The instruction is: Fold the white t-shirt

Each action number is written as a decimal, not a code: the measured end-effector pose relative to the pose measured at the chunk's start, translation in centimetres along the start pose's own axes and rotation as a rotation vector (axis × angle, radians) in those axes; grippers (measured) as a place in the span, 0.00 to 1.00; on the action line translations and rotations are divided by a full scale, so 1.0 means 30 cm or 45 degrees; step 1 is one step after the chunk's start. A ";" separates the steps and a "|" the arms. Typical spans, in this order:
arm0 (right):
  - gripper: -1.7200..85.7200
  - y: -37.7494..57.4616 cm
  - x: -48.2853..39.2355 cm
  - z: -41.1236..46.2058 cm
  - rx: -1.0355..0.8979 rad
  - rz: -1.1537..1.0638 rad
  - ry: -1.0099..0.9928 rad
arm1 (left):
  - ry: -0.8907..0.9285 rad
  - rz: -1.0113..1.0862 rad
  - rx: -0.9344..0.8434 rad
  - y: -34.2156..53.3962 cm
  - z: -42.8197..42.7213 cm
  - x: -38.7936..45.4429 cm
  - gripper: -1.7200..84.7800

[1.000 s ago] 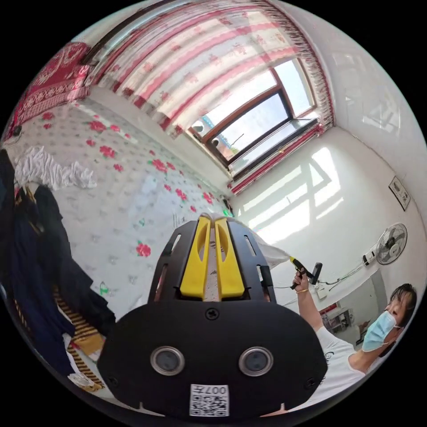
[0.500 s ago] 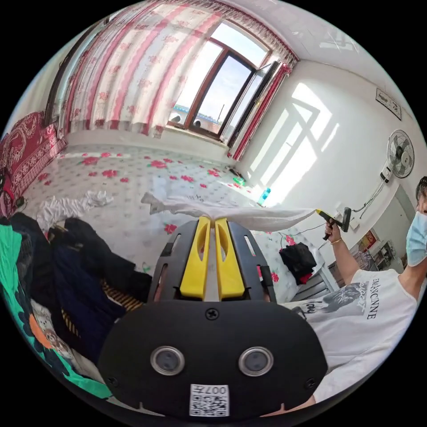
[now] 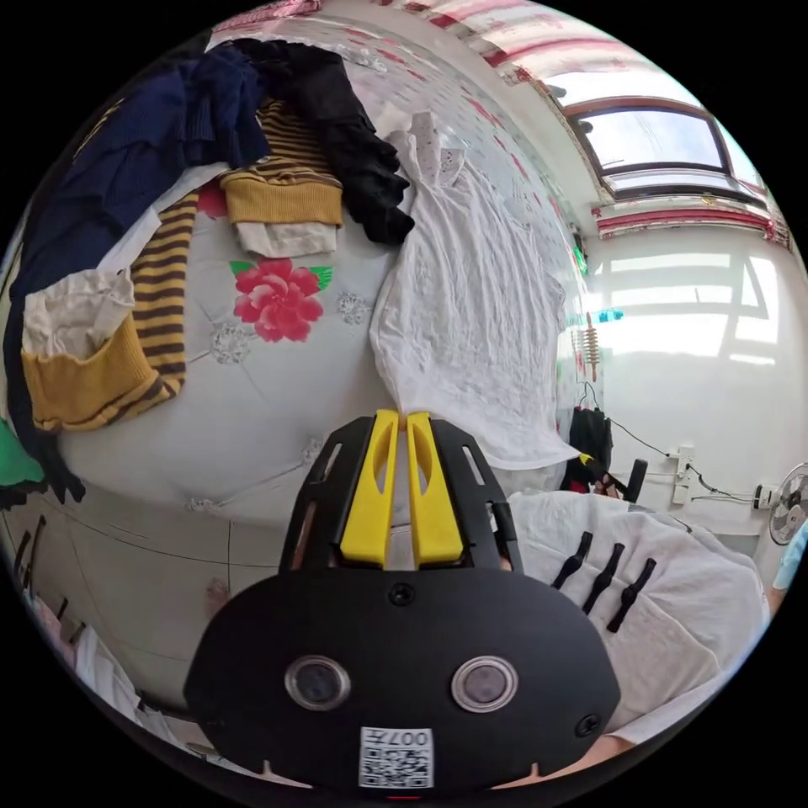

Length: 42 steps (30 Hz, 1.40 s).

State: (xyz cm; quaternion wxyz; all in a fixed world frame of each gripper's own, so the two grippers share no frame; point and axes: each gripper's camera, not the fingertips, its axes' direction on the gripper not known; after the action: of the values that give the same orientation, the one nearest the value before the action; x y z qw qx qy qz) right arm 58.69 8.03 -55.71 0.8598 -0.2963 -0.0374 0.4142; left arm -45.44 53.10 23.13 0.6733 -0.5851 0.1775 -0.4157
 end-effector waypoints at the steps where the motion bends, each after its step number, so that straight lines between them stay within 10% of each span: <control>1: 0.02 0.011 0.013 -0.002 0.014 0.009 -0.043 | 0.000 0.007 0.001 0.007 -0.005 0.002 0.01; 24: 0.03 -0.778 0.186 0.081 0.291 0.133 -0.043 | -0.271 0.029 0.229 -0.836 0.095 0.344 0.11; 42: 0.03 -0.724 0.325 0.556 -0.283 0.072 -0.021 | -0.573 0.188 -0.174 -0.658 0.443 0.370 0.04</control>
State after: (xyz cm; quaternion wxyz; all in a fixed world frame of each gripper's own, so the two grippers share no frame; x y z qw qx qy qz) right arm 74.88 12.71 -32.05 0.8093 -0.3873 -0.0819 0.4340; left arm -36.19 53.69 47.71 0.6832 -0.6927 0.0930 -0.2113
